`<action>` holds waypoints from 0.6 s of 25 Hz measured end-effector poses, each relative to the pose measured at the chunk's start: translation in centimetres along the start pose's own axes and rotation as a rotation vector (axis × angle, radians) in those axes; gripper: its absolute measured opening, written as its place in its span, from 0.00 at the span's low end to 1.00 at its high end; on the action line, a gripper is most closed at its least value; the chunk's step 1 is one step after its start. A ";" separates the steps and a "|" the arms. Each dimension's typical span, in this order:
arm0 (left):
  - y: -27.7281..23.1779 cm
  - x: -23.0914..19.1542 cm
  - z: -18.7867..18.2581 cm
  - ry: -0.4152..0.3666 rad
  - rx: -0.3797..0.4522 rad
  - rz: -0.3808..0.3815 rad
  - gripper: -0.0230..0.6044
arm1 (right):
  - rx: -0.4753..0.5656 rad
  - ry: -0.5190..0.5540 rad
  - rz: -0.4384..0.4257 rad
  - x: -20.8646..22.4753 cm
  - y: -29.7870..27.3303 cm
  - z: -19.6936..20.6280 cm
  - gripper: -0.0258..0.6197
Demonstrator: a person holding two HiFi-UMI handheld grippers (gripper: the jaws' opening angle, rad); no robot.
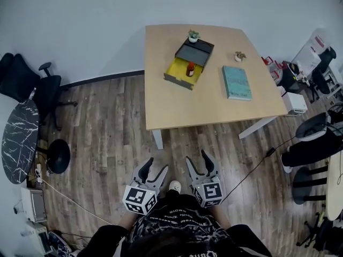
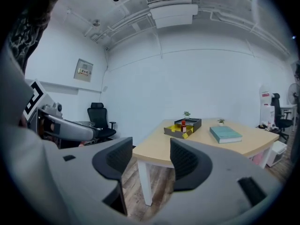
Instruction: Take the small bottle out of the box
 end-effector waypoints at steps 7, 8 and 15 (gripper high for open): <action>-4.1 2.3 -0.1 0.010 -0.009 -0.014 0.44 | 0.005 0.000 -0.007 4.5 -0.6 -0.3 0.43; -4.5 2.6 -0.2 0.014 -0.009 -0.014 0.44 | 0.001 -0.003 -0.012 4.9 -0.6 -0.2 0.43; -6.2 2.8 -0.2 0.009 -0.031 -0.034 0.44 | -0.030 -0.033 -0.039 6.2 -1.2 0.7 0.43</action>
Point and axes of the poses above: the fingertips, and each gripper's own axes: y backward along the fingers, x to its right, z out of its underside, the point moved 9 cm from there along y, backward along the fingers, and after that the axes turned 10 degrees about -z, right-handed, at the moved point
